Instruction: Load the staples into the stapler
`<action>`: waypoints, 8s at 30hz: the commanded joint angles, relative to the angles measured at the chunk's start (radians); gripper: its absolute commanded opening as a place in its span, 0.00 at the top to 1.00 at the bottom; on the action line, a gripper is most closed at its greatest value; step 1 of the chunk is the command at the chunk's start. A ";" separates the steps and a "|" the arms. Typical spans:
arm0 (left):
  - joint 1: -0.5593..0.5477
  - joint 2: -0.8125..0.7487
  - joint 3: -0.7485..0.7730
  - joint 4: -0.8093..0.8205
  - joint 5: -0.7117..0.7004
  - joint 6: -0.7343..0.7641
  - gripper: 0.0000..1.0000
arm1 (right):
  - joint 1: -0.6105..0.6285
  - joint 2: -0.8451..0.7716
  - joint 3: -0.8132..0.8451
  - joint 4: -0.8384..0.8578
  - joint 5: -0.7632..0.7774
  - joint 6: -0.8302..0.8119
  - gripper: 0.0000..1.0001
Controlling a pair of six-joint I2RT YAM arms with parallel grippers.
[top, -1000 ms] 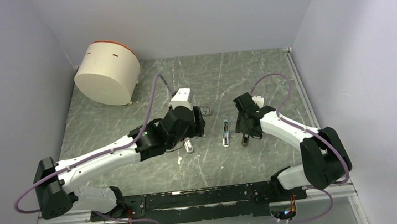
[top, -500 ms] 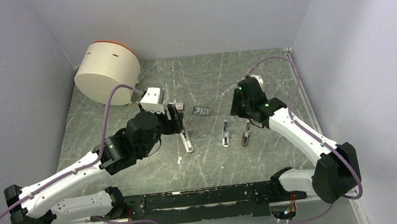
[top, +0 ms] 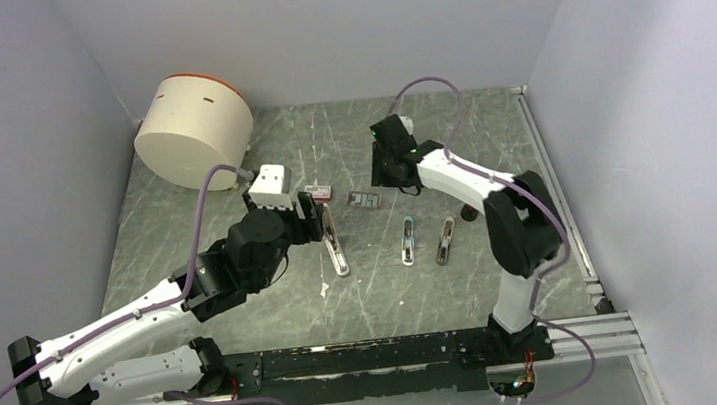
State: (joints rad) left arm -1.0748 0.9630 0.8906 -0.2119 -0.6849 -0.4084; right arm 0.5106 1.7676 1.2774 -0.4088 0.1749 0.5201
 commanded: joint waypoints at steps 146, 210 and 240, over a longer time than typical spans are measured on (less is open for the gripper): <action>0.024 0.051 0.044 -0.151 -0.193 -0.085 0.26 | 0.140 0.249 0.141 -0.064 -0.040 -0.292 0.58; 0.024 0.064 0.048 -0.149 -0.189 -0.085 0.26 | 0.114 0.188 0.119 -0.049 -0.014 -0.278 0.75; 0.024 -0.039 0.074 -0.231 -0.214 -0.126 0.26 | 0.293 0.017 -0.017 -0.279 -0.102 -0.146 0.72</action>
State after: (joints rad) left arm -1.0565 0.9558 0.9314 -0.4076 -0.8783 -0.5152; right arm 0.7727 1.8194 1.3136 -0.6281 0.0765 0.3241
